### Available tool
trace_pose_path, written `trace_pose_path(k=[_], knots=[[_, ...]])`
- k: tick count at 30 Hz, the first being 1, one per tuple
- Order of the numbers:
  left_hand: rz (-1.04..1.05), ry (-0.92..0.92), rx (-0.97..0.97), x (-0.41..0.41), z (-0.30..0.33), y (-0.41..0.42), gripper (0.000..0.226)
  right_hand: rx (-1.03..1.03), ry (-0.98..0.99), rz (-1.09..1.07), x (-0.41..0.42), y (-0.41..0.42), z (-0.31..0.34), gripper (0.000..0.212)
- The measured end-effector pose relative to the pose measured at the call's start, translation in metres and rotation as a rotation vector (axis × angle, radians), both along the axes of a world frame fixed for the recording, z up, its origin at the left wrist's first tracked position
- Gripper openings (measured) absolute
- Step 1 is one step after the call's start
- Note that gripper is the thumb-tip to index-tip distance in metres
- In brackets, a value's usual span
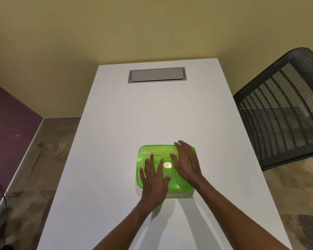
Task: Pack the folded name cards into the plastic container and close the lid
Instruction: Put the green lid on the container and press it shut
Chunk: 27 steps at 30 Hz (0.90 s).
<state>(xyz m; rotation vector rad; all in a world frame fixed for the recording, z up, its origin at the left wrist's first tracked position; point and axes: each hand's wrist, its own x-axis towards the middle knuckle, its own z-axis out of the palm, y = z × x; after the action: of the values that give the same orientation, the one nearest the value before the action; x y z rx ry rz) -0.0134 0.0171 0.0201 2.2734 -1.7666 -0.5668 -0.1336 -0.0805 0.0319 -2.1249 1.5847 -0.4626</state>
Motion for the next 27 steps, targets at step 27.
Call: trace_pose_path(k=[27], knots=[[1.066, 0.661, -0.17, 0.051, -0.007, -0.063, 0.03, 0.644, 0.115, -0.003, 0.127, -0.082, -0.004, 0.035]])
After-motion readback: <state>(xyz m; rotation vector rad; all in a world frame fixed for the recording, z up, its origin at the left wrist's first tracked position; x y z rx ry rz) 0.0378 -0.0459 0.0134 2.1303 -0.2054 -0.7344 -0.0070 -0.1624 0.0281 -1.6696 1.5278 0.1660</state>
